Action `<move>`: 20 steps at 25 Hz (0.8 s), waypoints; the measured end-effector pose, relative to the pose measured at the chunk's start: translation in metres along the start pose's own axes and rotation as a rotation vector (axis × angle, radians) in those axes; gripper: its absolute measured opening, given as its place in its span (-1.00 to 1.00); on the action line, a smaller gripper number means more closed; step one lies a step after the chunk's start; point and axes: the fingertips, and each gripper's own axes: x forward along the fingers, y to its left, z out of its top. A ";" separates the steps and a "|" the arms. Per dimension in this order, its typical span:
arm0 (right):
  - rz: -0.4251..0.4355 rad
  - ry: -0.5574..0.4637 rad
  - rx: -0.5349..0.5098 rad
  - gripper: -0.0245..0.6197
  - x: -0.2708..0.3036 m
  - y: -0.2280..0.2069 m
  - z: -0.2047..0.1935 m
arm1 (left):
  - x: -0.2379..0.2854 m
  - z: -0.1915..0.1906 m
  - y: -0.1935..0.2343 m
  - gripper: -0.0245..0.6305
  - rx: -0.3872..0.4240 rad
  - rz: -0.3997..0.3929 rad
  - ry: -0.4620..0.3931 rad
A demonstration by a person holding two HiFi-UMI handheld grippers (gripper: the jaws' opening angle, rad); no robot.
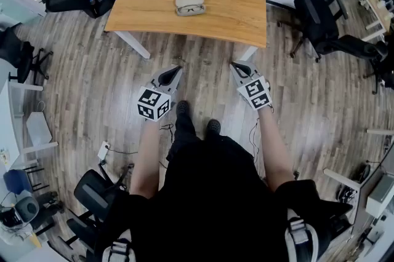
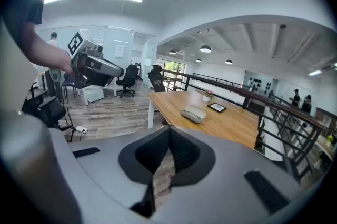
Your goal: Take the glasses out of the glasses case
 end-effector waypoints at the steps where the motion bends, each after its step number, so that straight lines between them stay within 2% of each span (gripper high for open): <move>1: -0.001 0.001 0.003 -0.90 0.000 0.000 -0.001 | 0.000 0.000 0.001 -0.85 -0.003 0.002 -0.001; 20: -0.030 0.021 0.023 -0.90 -0.007 -0.004 -0.019 | 0.007 -0.009 -0.006 -0.85 0.001 0.000 0.019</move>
